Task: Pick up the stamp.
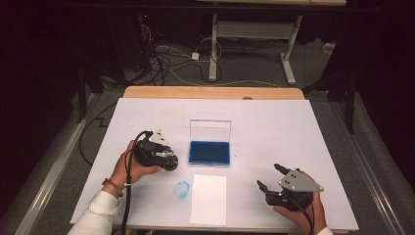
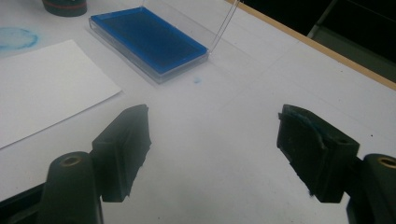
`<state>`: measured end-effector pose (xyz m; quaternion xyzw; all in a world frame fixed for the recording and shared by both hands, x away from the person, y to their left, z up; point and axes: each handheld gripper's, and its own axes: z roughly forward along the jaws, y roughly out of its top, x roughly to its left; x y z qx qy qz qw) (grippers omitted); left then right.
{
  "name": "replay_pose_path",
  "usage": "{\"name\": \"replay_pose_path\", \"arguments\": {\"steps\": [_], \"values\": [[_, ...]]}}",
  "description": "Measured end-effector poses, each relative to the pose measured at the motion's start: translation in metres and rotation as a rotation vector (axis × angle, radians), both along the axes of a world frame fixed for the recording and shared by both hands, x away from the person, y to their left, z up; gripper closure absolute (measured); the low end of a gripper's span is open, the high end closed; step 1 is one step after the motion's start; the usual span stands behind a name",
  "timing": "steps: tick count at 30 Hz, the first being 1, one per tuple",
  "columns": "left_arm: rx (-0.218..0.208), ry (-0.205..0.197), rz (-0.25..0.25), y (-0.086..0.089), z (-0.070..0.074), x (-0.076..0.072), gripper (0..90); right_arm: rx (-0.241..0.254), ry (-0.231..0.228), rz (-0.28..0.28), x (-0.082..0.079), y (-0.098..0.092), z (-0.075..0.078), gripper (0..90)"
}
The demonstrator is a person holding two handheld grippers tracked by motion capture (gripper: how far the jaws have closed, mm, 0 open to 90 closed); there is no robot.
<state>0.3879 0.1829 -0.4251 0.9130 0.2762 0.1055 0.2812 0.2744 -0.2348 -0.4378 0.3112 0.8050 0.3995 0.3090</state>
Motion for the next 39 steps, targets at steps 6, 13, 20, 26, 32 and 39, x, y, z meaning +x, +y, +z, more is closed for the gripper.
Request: {"name": "replay_pose_path", "arguments": {"steps": [6,13,20,26,32,39], "values": [[-0.020,-0.004,0.011,0.003,0.001,0.000,54.5,0.001,-0.001,0.002,0.000,0.000,0.000,25.8],[-0.051,-0.036,0.016,0.007,0.006,-0.005,54.5,0.006,-0.007,0.001,0.000,-0.001,0.001,25.8],[-0.079,-0.074,0.018,0.008,0.013,-0.015,54.5,0.011,-0.008,0.000,0.001,-0.003,0.001,25.7],[-0.130,-0.110,0.015,0.009,0.019,-0.027,54.5,0.015,-0.018,0.005,0.001,-0.003,0.002,25.6],[-0.158,-0.124,0.000,0.010,0.023,-0.036,54.5,0.013,-0.012,0.019,0.004,-0.002,0.001,25.6],[-0.180,-0.137,-0.004,0.013,0.026,-0.046,54.5,0.011,-0.015,0.023,0.005,0.001,0.002,25.6]]}}
